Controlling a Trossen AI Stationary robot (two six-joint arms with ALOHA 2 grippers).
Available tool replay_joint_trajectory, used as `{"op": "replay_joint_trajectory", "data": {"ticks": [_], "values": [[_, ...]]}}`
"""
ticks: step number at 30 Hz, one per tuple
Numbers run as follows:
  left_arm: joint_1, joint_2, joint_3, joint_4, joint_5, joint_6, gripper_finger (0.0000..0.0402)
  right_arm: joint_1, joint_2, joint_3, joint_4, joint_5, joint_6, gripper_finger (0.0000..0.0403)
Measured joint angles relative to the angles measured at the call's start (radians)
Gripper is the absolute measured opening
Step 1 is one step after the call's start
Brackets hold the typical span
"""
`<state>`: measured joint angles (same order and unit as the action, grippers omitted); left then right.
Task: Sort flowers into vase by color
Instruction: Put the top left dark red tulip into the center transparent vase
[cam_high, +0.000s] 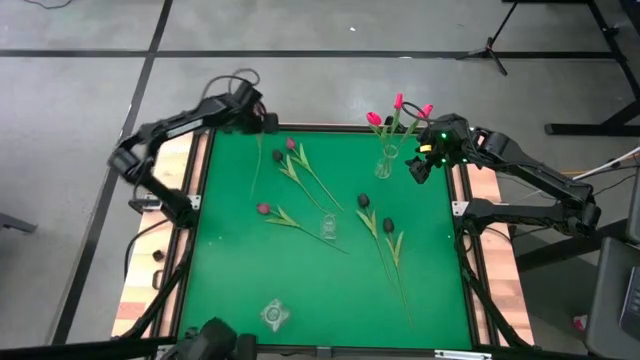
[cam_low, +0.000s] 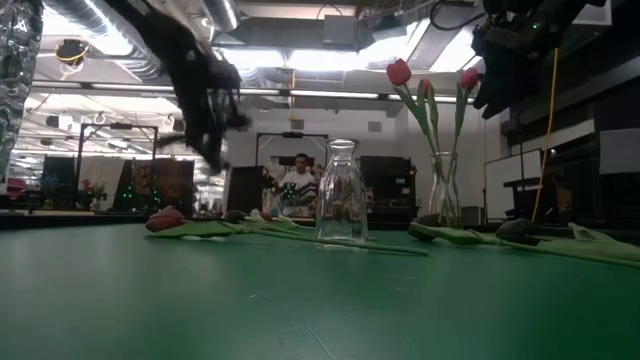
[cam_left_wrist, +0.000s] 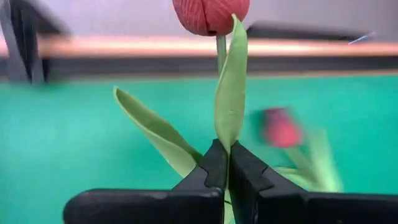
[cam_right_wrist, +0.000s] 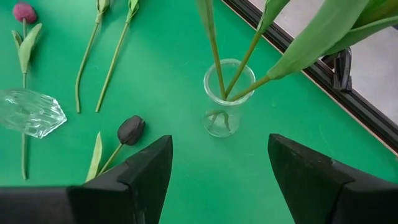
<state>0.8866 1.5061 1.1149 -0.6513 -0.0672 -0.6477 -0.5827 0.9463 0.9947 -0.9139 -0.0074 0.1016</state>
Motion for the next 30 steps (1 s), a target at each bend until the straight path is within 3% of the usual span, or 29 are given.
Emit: {"op": "replay_joint_trajectory", "data": {"ticks": [8, 14, 23, 27, 30], "values": [[-0.176, -0.374, 0.0, 0.209, 0.013, 0.028, 0.0, 0.0, 0.0, 0.0, 0.026, 0.067, -0.006, 0.0264], [-0.466, -0.512, 0.0, 0.45, -0.166, 0.121, 0.0, 0.0, 0.0, 0.0, 0.04, 0.068, -0.006, 0.0264], [-0.882, -0.379, 0.0, 0.819, -0.427, 0.396, 0.0, 0.0, 0.0, 0.0, 0.043, 0.068, -0.004, 0.0264], [-0.985, -0.263, -0.012, 0.972, -0.451, 0.452, 0.0, 0.0, 0.0, 0.0, 0.043, 0.068, -0.003, 0.0264], [-1.033, -0.181, -0.075, 1.194, -0.459, 0.499, 0.0, 0.0, 0.0, 0.0, 0.043, 0.068, -0.003, 0.0264]]}}
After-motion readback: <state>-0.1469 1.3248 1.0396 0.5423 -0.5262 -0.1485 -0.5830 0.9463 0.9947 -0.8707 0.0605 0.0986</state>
